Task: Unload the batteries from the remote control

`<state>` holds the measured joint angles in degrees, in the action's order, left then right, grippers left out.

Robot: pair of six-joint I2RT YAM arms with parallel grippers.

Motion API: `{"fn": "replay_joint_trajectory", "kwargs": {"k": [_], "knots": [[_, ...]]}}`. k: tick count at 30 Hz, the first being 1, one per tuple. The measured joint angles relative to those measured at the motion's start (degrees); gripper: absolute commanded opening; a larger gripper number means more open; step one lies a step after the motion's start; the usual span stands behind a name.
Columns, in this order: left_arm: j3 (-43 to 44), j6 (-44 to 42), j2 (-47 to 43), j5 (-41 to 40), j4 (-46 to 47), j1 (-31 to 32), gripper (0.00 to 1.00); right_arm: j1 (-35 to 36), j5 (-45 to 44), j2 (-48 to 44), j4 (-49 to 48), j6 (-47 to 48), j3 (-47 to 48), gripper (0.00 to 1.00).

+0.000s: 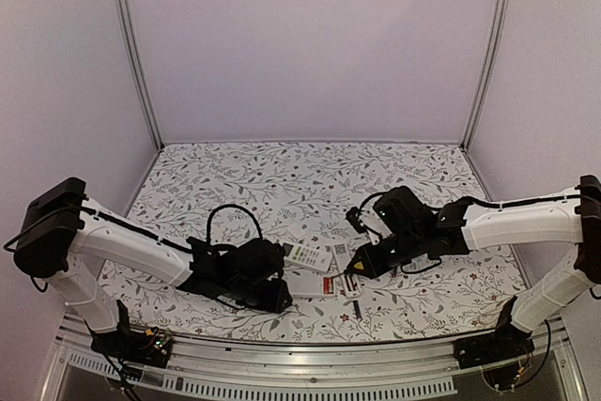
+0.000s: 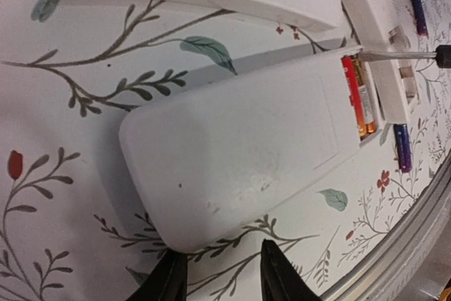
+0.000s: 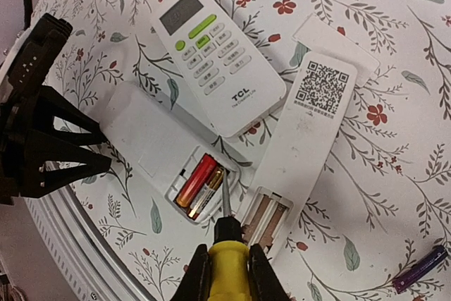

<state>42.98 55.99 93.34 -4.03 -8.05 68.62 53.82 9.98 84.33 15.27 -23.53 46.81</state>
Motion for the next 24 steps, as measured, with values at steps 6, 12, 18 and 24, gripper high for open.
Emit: {"fn": "replay_joint_trajectory", "kwargs": {"k": [6, 12, 18, 24], "knots": [[0.0, -0.3, 0.2, -1.6, 0.3, -0.7, 0.35, 0.0, -0.5, 0.6, 0.8, 0.2, 2.4, 0.00], [0.2, -2.1, 0.7, -2.4, 1.0, -3.5, 0.35, 0.0, -0.4, -1.6, 1.3, -0.5, 2.5, 0.00], [0.4, -5.3, 2.0, -2.4, 3.7, -7.2, 0.35, 0.1, -1.4, -4.8, 1.2, -1.6, 2.4, 0.00], [4.3, -8.0, 5.6, -2.6, 5.1, -9.1, 0.35, 0.1, -1.9, -6.1, 1.1, -2.2, 1.7, 0.00]]}}
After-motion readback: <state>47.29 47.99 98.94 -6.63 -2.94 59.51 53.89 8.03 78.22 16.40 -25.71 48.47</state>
